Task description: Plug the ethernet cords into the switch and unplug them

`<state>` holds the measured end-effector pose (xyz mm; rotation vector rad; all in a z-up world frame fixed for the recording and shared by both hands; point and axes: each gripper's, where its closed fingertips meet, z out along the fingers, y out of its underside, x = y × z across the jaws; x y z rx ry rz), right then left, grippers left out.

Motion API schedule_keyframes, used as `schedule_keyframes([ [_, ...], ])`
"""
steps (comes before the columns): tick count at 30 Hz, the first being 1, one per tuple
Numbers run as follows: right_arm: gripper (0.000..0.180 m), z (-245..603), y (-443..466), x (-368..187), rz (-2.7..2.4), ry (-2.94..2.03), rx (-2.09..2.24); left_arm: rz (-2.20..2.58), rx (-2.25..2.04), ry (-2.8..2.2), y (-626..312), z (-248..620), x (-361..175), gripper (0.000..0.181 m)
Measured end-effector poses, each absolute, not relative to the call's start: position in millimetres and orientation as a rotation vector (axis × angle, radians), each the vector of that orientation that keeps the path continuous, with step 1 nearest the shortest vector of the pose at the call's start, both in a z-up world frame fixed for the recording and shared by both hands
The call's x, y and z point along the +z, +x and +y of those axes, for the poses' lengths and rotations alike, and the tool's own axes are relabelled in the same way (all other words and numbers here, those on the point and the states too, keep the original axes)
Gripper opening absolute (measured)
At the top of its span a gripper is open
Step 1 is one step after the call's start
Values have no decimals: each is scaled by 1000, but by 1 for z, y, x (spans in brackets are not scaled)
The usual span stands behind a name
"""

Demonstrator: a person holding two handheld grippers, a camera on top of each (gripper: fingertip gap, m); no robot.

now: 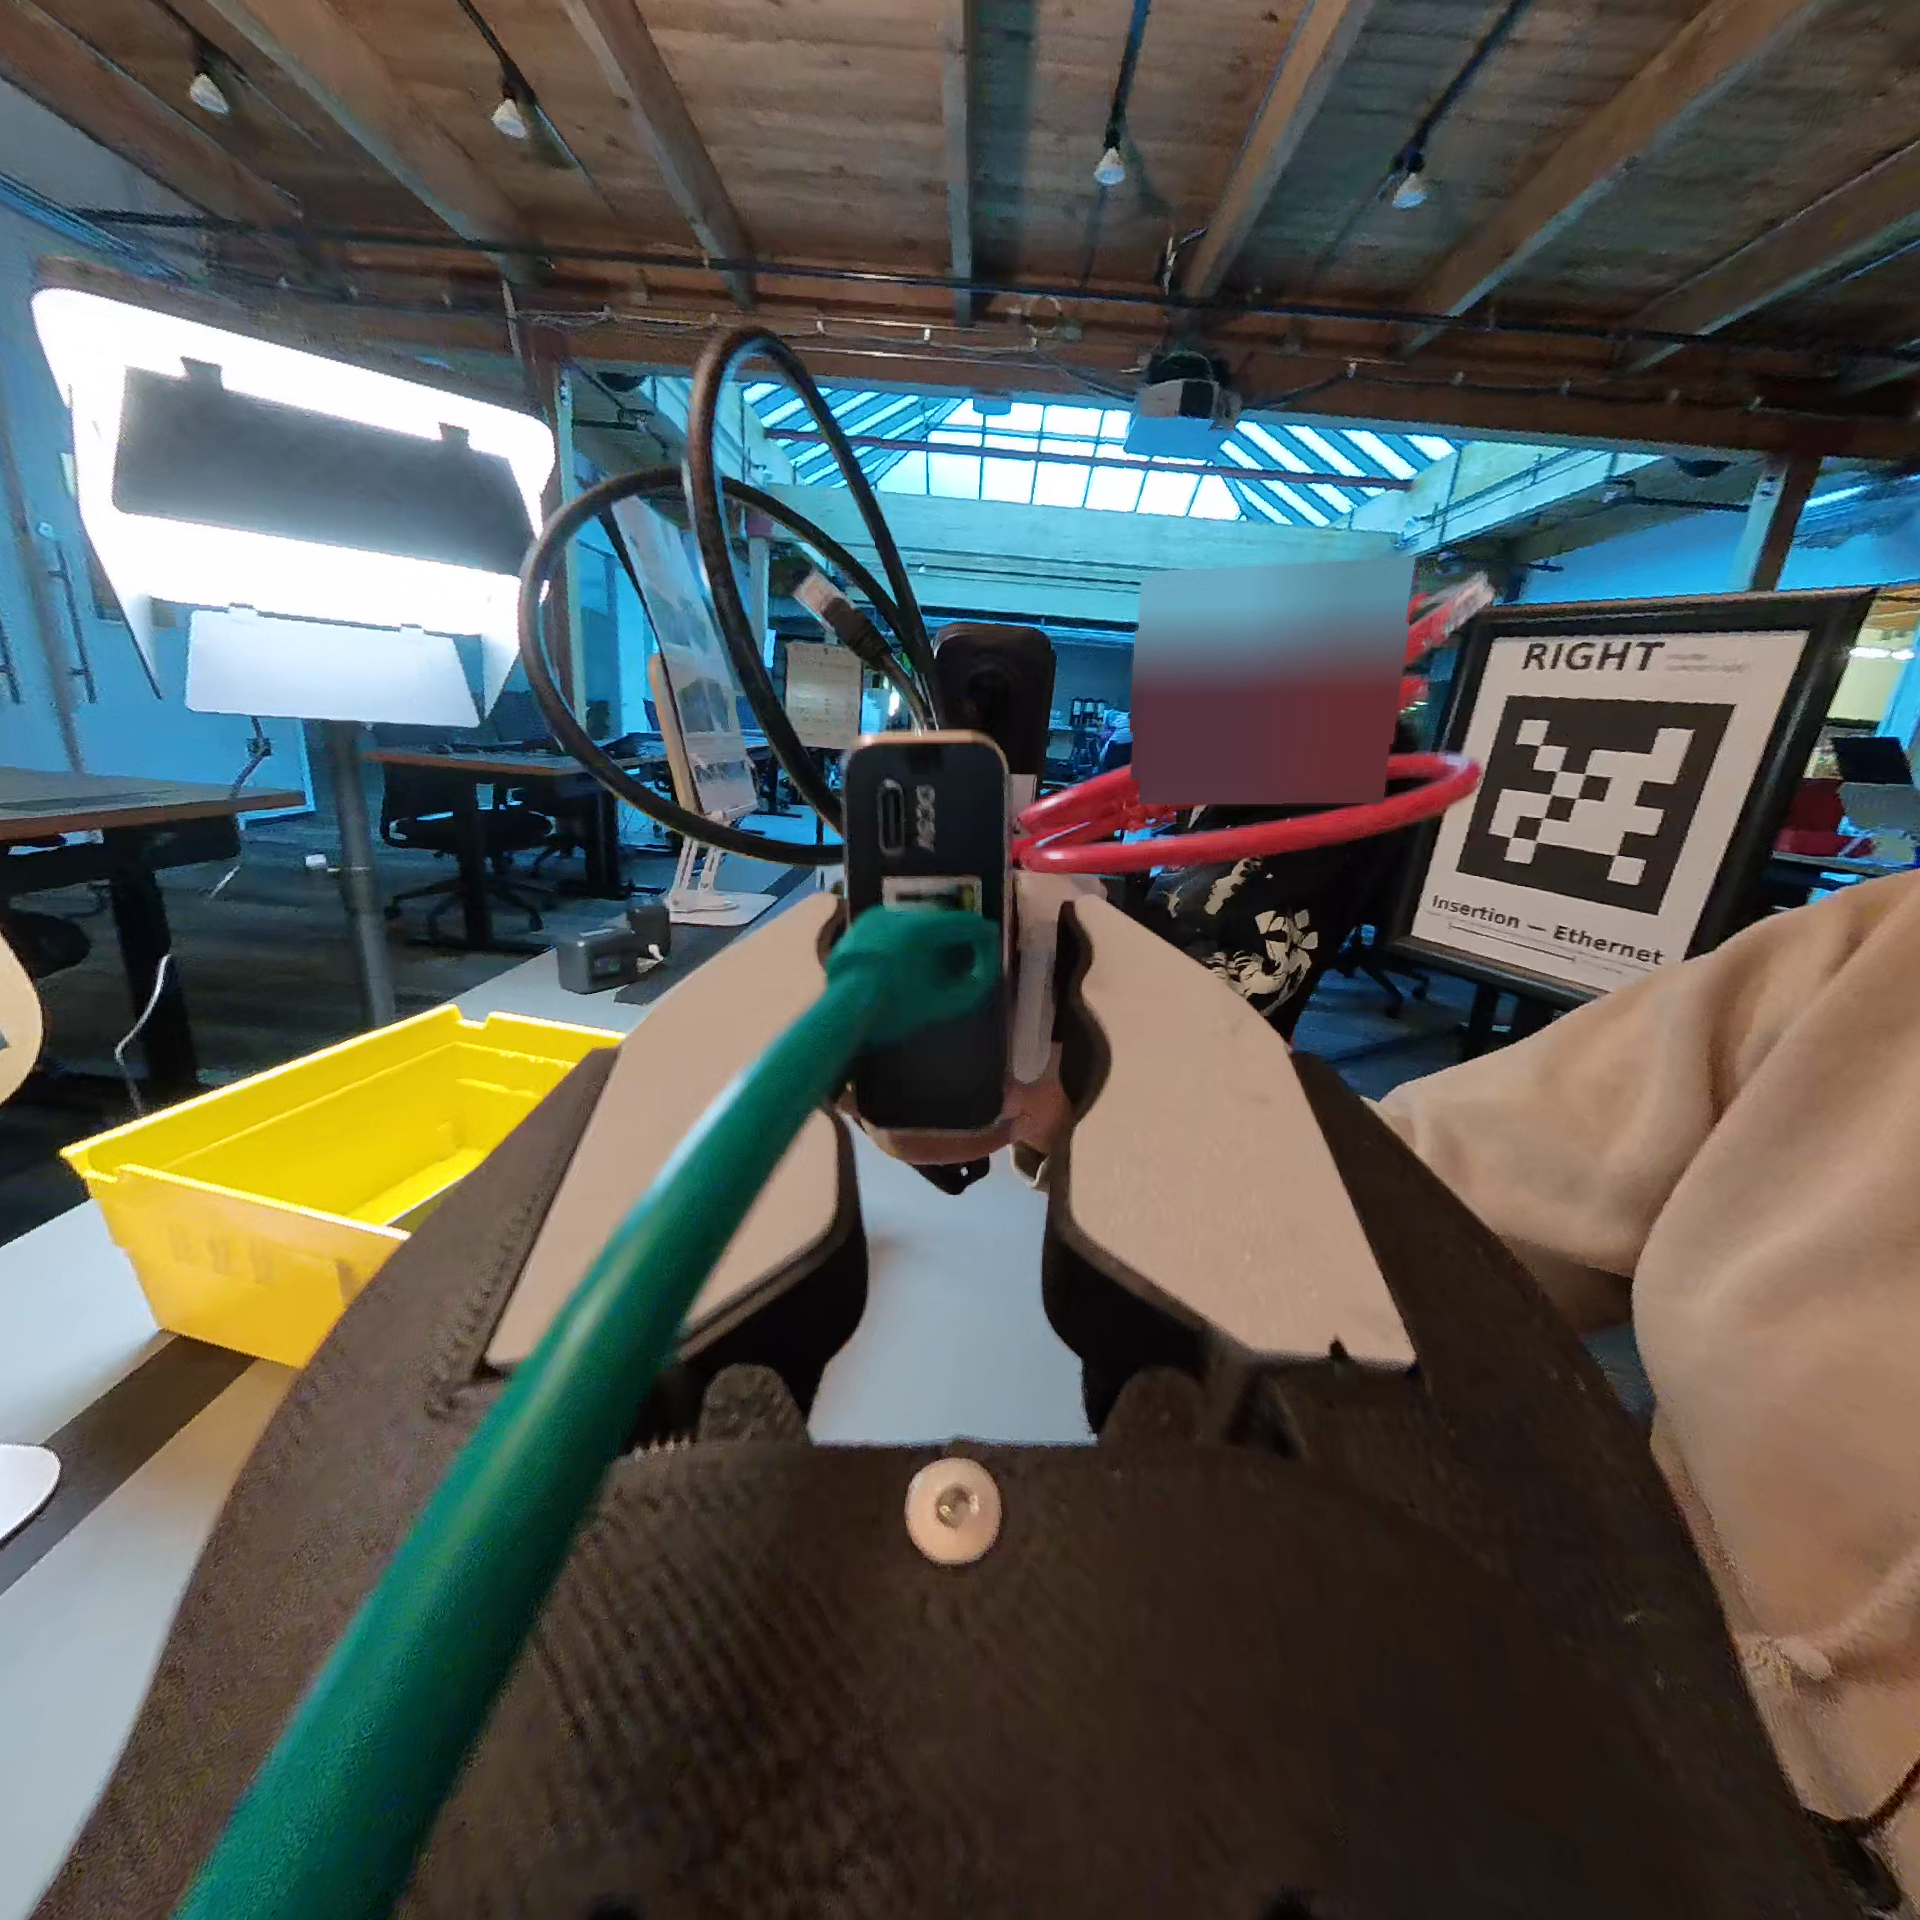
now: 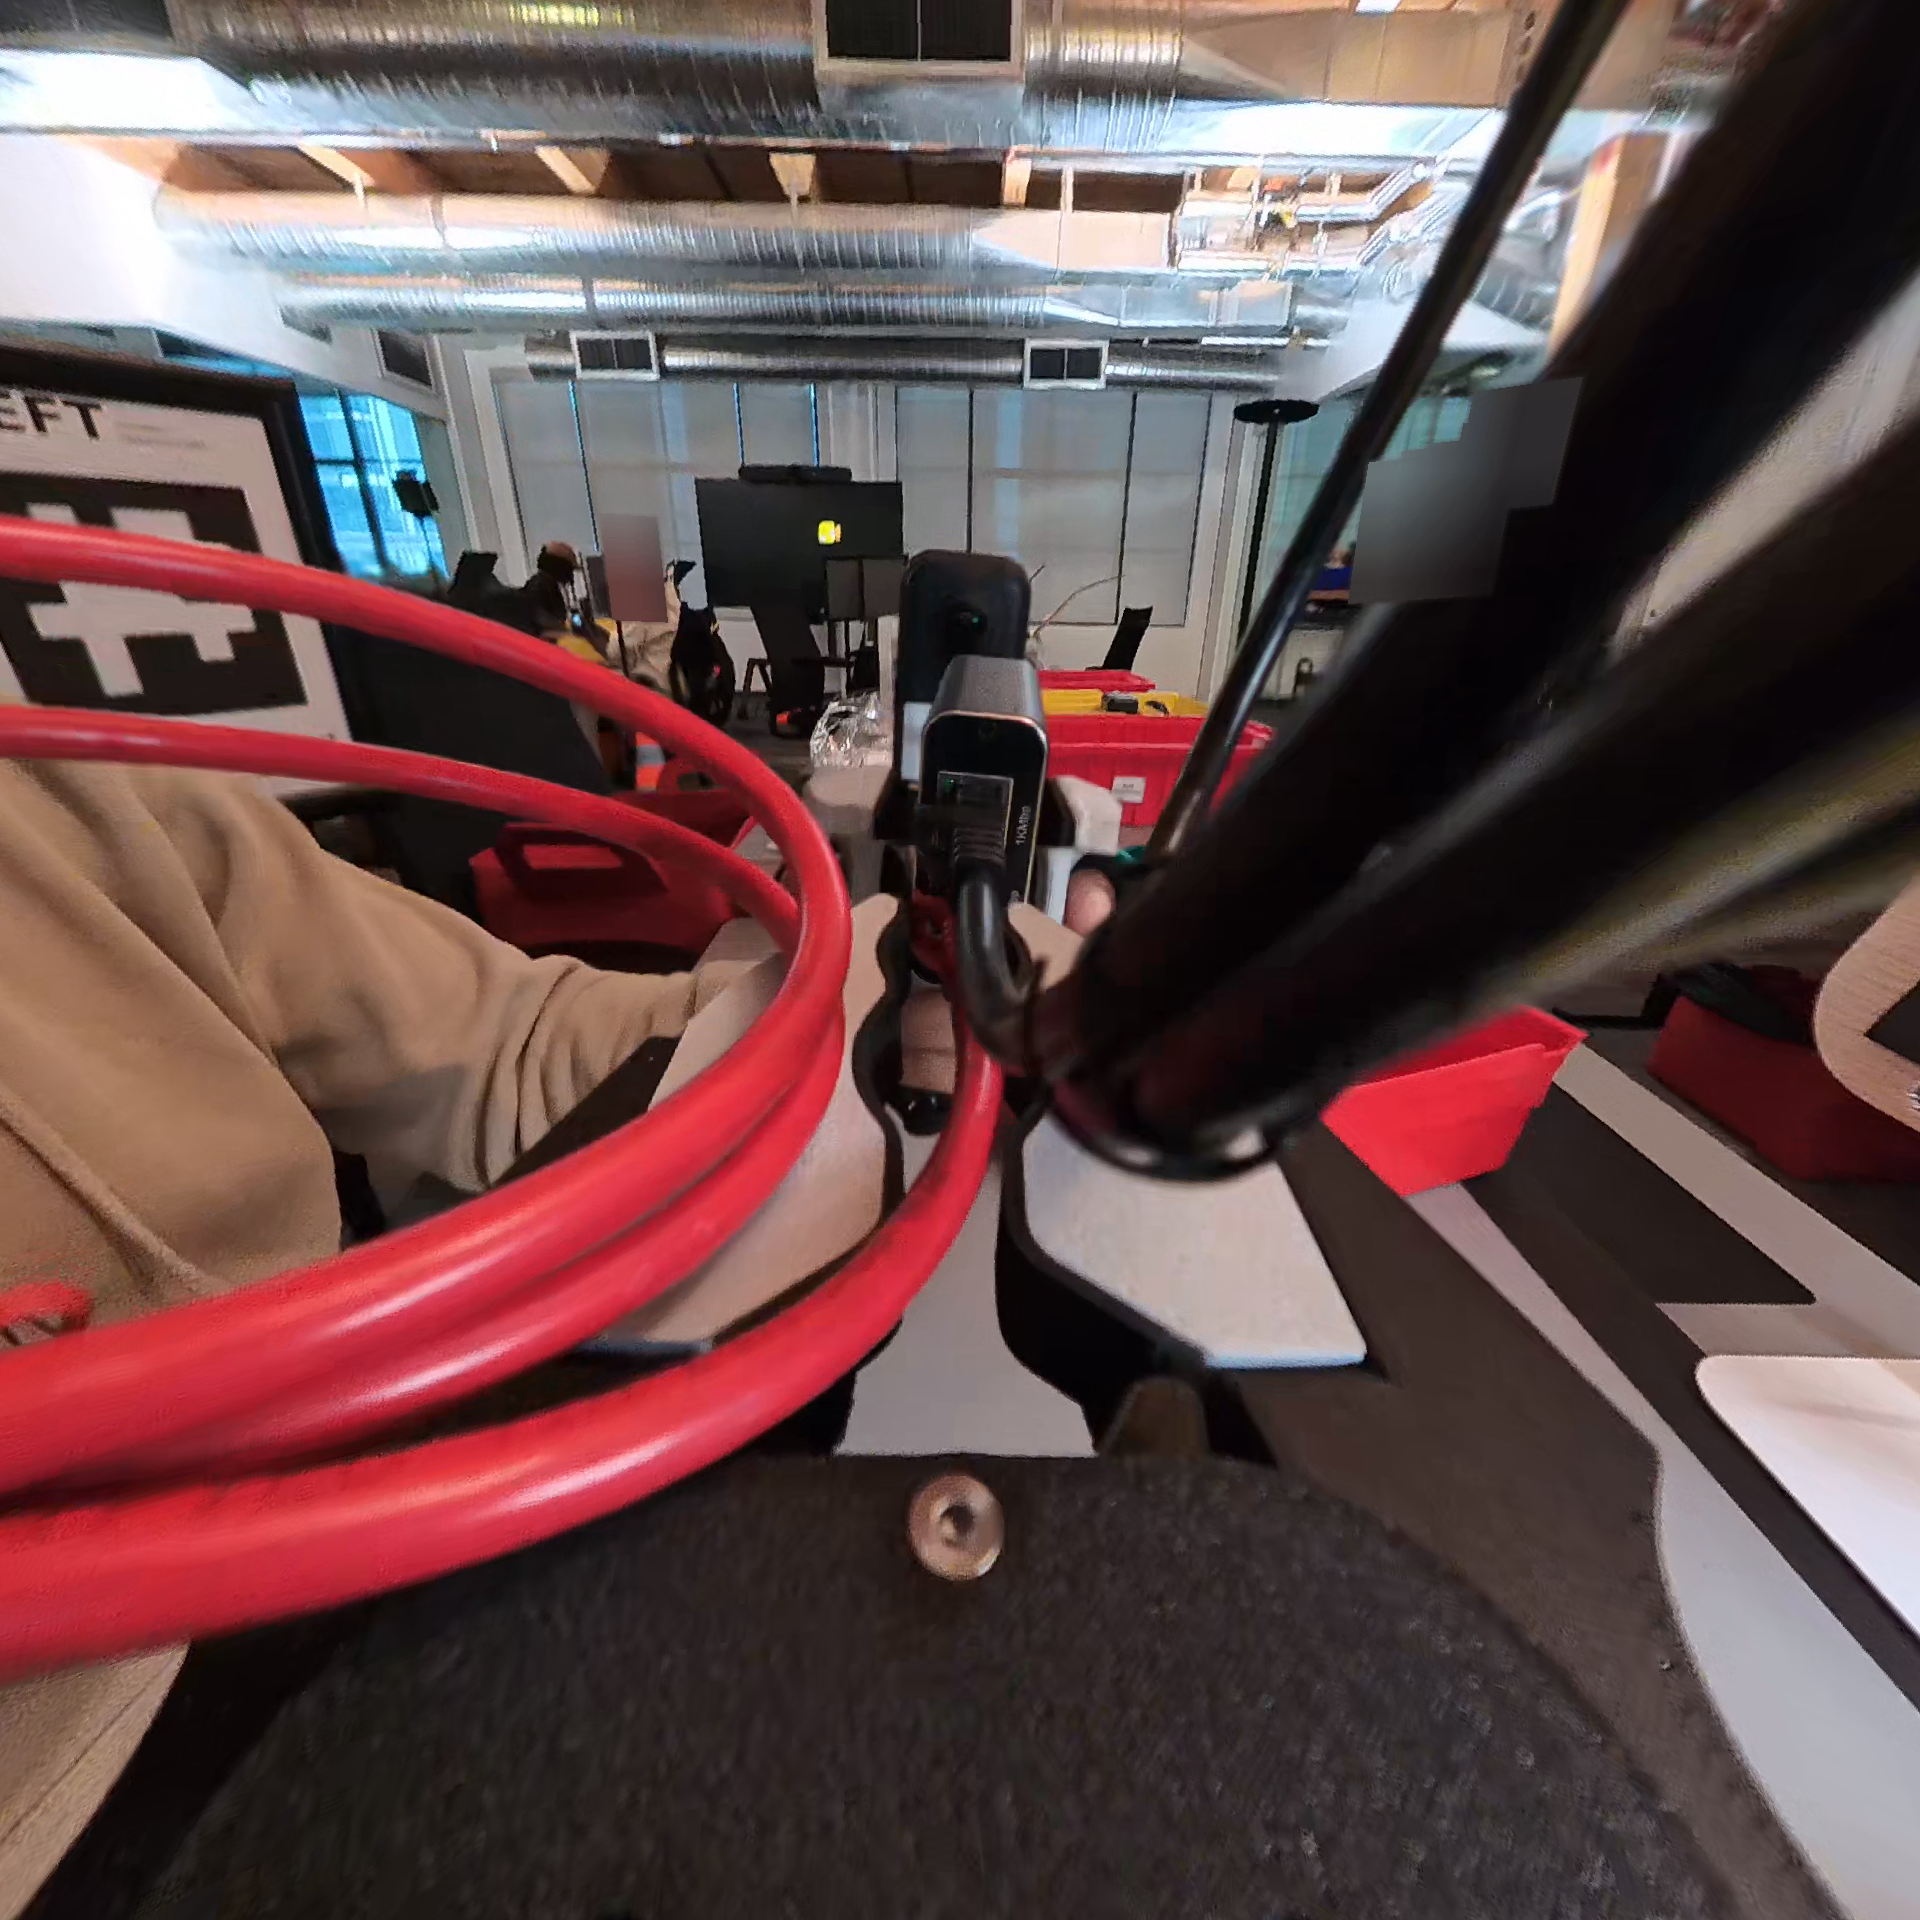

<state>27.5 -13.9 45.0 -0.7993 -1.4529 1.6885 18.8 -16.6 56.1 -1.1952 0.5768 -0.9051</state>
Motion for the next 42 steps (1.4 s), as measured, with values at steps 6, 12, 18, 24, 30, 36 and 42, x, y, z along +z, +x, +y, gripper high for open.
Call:
schedule_keyframes([
  [6,14,-14,20,40,-1452,-823,1655,576,-865,-1213,13,-15,54,28],
  [12,15,-7,17,43,-1404,-839,1598,518,-837,-1209,12,-11,56,26],
  [18,17,-4,13,46,-1351,-865,1519,481,-698,-1161,8,-12,60,27],
  [24,17,-9,13,52,-1318,-827,1473,492,-604,-1102,7,-19,67,27],
  [30,16,-9,12,54,-1310,-828,1520,513,-551,-1108,6,-21,72,27],
  [36,16,-1,10,51,-1289,-856,1544,471,-545,-1106,4,-15,72,26],
  [42,16,0,11,49,-1346,-882,1546,479,-592,-1119,3,-11,70,26],
])
